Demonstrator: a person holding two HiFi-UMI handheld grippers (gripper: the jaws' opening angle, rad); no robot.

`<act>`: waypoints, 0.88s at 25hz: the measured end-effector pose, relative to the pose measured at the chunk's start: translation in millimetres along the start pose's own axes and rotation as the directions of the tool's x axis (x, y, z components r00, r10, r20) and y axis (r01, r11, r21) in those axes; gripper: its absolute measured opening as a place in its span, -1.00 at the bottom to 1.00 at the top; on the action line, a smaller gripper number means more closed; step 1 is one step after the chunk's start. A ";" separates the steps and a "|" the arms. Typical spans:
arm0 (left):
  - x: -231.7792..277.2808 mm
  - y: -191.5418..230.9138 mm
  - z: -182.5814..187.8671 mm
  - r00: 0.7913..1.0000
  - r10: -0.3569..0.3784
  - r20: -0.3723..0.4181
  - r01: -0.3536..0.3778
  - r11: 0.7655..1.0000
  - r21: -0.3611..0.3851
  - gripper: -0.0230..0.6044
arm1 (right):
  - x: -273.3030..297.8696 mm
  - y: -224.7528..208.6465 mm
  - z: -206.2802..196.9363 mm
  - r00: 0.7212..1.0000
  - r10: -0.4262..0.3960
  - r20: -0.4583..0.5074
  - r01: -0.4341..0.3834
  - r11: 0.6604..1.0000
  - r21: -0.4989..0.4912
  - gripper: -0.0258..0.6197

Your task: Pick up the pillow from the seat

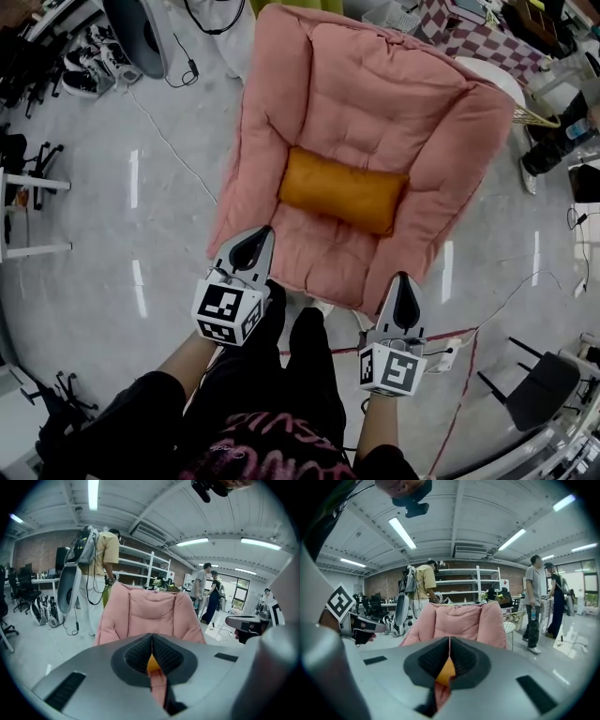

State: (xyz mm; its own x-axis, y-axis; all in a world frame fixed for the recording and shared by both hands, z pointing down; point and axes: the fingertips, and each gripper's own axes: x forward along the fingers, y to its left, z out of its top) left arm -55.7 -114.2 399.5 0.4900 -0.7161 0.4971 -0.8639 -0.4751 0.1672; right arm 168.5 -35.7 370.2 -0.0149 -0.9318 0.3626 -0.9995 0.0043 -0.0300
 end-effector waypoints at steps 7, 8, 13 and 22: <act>23.4 9.1 -24.0 0.999 -0.001 -0.048 0.000 1.000 -0.004 -0.90 | 23.5 1.7 -20.5 0.999 0.011 -0.033 -0.011 1.000 -0.003 -0.85; 27.8 9.7 -28.3 0.999 -0.003 -0.054 0.002 1.000 -0.012 -0.90 | 28.1 2.3 -23.8 0.999 0.012 -0.037 -0.012 1.000 0.000 -0.85; 50.6 10.0 -47.4 0.997 -0.019 -0.068 0.017 0.999 -0.028 -0.90 | 50.6 8.7 -43.4 0.998 0.028 -0.058 -0.028 1.000 0.000 -0.85; 95.2 24.6 -86.1 0.995 0.003 -0.097 -0.007 0.999 -0.051 -0.90 | 94.7 -3.6 -87.9 0.996 0.031 -0.086 -0.030 0.999 0.017 -0.85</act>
State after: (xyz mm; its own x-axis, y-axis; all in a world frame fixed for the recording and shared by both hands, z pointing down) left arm -40.3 -150.0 524.2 0.4742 -0.6642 0.5779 -0.8724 -0.4430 0.2067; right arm 168.3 -92.1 486.5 -0.0485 -0.8966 0.4403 -0.9980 0.0260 -0.0571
